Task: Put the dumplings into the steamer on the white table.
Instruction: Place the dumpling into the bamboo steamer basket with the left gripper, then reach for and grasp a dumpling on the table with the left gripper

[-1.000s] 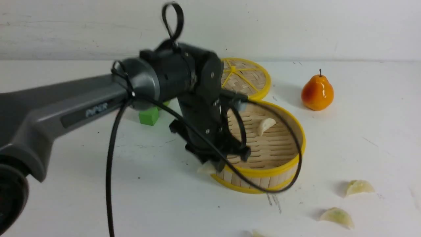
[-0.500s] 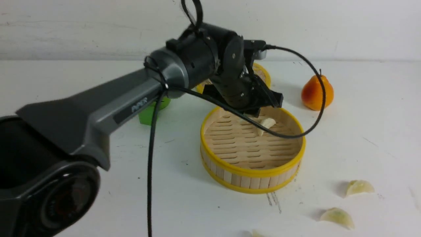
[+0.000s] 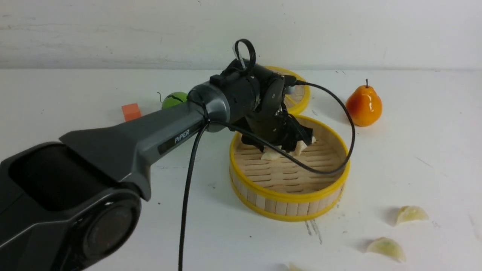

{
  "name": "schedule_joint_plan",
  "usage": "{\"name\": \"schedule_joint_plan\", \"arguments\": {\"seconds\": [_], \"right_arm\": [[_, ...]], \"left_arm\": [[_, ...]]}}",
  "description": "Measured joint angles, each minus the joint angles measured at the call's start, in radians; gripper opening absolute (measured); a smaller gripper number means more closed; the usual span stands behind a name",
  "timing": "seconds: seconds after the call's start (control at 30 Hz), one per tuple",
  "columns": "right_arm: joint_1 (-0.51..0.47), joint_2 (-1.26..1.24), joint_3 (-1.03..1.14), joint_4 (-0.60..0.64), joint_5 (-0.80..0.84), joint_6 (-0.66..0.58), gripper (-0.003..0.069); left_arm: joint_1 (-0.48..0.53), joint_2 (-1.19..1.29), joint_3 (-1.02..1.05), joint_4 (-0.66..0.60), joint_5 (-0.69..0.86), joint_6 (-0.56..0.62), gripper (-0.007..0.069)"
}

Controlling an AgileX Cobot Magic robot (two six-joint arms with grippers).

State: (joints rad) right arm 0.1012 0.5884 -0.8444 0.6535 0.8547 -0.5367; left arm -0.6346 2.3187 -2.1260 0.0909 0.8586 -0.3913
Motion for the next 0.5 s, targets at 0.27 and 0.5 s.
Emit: {"name": "schedule_joint_plan", "arguments": {"seconds": [0.27, 0.5], "right_arm": [[0.000, 0.000, 0.000, -0.002, -0.013, 0.000, 0.0150], [0.000, -0.002, 0.000, -0.035, -0.021, 0.000, 0.0150]], "left_arm": [[-0.014, -0.168, -0.221, -0.025, 0.357, 0.161, 0.0512], [-0.079, -0.343, -0.130, -0.163, 0.385, 0.391, 0.0464]]}}
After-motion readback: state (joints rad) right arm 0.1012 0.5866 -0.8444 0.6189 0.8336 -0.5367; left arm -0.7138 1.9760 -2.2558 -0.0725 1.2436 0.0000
